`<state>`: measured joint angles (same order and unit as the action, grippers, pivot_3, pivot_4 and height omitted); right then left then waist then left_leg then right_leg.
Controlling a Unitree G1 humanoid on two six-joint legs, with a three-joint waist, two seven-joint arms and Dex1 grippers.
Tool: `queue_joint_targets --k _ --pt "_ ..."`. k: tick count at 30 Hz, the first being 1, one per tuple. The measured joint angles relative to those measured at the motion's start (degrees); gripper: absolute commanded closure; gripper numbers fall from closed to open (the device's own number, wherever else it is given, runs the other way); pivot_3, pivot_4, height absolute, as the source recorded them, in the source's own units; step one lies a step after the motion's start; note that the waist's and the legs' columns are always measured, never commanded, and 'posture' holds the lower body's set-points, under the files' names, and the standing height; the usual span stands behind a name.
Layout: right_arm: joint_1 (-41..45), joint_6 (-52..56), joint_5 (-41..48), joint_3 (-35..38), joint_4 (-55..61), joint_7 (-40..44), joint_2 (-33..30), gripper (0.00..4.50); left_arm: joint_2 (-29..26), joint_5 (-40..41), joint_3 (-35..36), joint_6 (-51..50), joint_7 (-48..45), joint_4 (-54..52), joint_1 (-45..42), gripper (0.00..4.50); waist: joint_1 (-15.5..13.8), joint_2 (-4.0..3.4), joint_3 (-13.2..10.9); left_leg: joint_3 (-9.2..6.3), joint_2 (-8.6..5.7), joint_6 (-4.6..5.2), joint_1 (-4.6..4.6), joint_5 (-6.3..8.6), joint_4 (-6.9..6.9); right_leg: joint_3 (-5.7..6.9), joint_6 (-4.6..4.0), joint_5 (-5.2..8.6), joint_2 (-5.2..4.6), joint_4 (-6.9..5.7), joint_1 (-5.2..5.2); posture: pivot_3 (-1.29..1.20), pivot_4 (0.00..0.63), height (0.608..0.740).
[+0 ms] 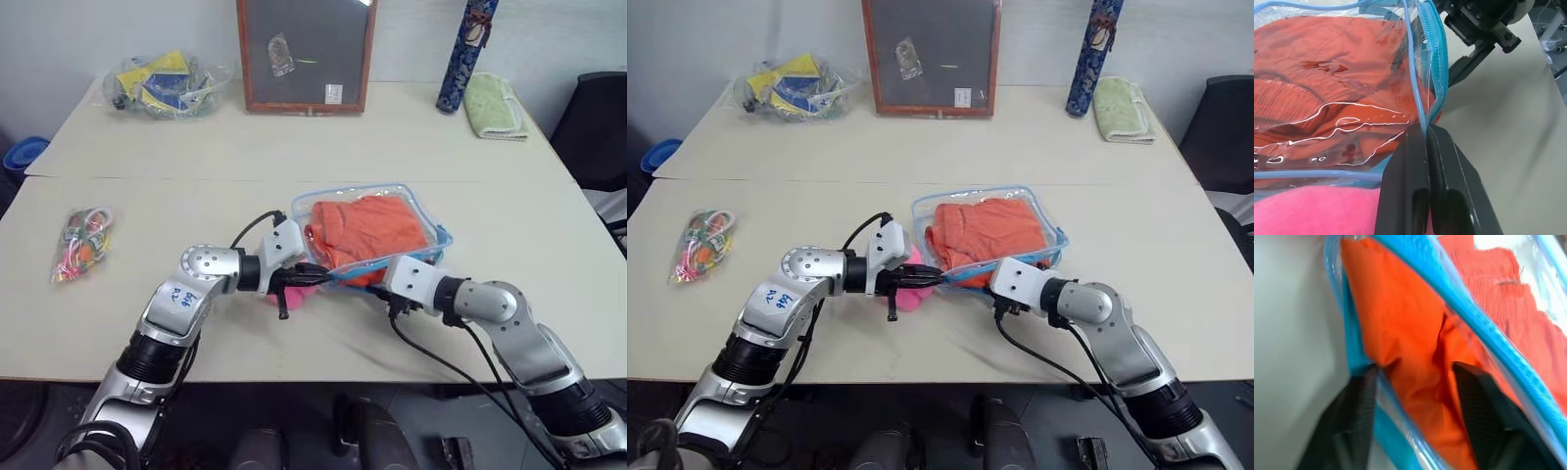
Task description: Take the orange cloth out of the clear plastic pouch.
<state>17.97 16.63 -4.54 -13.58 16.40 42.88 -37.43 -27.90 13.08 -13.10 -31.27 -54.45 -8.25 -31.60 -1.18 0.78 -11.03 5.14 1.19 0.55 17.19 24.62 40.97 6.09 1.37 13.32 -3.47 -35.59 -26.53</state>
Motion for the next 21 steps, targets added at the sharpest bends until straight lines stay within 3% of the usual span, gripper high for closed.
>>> queue_joint_targets --k 1,13,21 --pt "0.4 0.0 -0.3 -0.2 0.0 -0.2 0.4 0.73 0.0 0.0 0.0 0.1 0.0 0.0 0.0 4.5 0.0 0.0 0.0 0.0 0.0 0.0 0.0 0.0 0.0 0.0 0.0 0.0 0.0 0.0 0.0 0.0 0.15 0.74" --pt "4.5 1.1 -1.0 0.4 -8.8 -3.7 7.1 0.73 -0.2 0.0 0.0 0.2 0.0 0.0 0.0 4.5 0.2 0.0 0.0 0.0 0.02 0.0 0.0 0.0 0.0 0.0 -0.01 0.0 0.0 -0.06 0.0 0.0 0.15 0.74" --pt "10.0 -5.2 -6.5 0.0 -19.7 -9.8 5.0 0.73 -0.2 0.0 0.0 0.2 0.0 0.0 0.0 4.5 0.3 -0.01 0.0 -0.01 0.0 0.0 -0.04 0.0 0.01 -0.01 -0.01 0.0 -0.05 -0.02 0.05 0.0 0.15 0.74"
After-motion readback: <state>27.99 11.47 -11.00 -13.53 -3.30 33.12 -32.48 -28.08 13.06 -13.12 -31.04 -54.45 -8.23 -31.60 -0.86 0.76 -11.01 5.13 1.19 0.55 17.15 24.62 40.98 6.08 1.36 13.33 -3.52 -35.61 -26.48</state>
